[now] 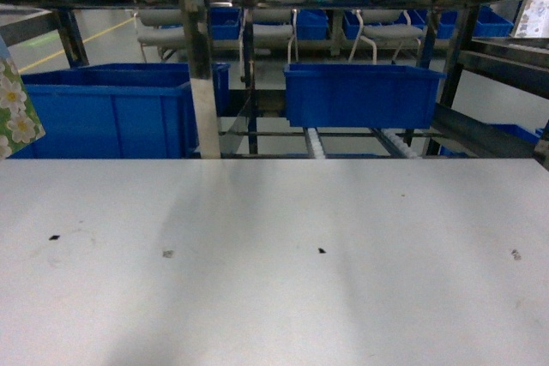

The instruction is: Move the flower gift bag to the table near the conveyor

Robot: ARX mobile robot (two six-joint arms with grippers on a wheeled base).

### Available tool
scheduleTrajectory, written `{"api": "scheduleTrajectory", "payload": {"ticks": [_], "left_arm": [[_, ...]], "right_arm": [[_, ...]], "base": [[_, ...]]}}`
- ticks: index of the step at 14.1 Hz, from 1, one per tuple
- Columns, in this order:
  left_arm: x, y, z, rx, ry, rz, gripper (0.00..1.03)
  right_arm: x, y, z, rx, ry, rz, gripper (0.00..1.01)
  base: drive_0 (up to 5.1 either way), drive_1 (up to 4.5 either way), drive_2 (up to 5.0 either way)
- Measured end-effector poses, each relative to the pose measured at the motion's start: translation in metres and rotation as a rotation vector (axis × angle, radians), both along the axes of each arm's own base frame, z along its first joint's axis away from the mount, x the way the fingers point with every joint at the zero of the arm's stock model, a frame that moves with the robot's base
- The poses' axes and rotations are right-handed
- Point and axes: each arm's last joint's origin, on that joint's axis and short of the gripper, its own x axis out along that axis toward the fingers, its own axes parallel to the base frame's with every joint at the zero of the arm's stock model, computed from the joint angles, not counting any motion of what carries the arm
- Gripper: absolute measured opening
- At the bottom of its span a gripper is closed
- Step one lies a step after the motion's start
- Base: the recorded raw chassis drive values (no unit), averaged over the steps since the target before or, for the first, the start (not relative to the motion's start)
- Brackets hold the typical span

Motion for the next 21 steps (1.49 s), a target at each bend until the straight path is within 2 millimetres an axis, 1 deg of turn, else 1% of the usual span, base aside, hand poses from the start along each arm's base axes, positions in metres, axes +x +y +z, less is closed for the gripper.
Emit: {"api": "scheduleTrajectory", "payload": {"ticks": [8,14,17,21], "left_arm": [[0.0000,0.0000,0.0000,0.000,0.000,0.000,0.02],[-0.0004,-0.0001,0.0002,-0.001,-0.002,-0.002,0.02],[-0.0003,0.0000,0.0002,0.000,-0.001,0.000,0.02],[0.0000,-0.0002,-0.0008,0.000,0.000,-0.001,0.02]], "right_arm": [[-0.0001,0.0000,0.0001,-0.001,-0.001,0.000,0.02],[-0.0003,0.0002,0.0003,-0.002,-0.003,0.002,0.02],[-0.0004,0.0002,0.0007,-0.003,-0.007,0.003,0.02],[0.0003,0.0000,-0.0003,0.000,0.002,0.003,0.02]], "base": [[-4.9,1.59,3.3],[0.0,0.00,0.0],[-0.1,4.20,-4.5],[0.0,0.00,0.0]]}}
